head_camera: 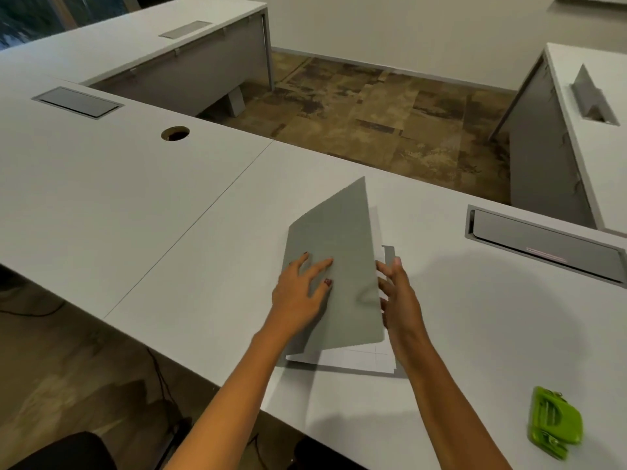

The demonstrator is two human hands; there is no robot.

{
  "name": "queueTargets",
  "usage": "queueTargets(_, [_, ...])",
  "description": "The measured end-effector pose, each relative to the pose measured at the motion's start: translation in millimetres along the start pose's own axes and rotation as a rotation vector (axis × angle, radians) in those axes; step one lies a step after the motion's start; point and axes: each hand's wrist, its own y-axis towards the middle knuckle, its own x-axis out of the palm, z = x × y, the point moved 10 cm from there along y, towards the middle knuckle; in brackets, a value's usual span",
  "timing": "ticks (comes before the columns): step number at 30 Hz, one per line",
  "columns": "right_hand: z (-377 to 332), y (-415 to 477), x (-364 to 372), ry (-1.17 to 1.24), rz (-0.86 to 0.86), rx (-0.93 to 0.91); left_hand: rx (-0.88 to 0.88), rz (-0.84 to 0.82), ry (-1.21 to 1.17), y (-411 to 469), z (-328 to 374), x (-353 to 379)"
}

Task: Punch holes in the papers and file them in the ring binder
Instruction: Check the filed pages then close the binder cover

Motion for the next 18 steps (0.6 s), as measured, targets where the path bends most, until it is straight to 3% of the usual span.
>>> queueTargets(2, [-1.5, 2.6, -9.2, -0.102, 0.009, -0.002, 0.003, -0.013, 0.108, -2.9, -11.8, 20.6])
queueTargets(6, [5.9, 9.8, -30.6, -0.614, 0.076, -0.015, -0.033, -0.038, 0.224, -11.9, -29.8, 50.5])
queueTargets(11, [46.6, 15.3, -62.8, -0.705, 0.212, 0.074, -0.040, -0.061, 0.416, -14.0, -45.4, 72.3])
queueTargets(14, [72.1, 16.0, -70.3, -0.951, 0.241, 0.120, 0.015, -0.072, 0.559, -13.9, -51.3, 82.9])
queueTargets(18, [91.6, 11.9, -58.0, -1.201, 0.247, -0.045, 0.052, -0.069, 0.677, -12.9, -59.4, 96.9])
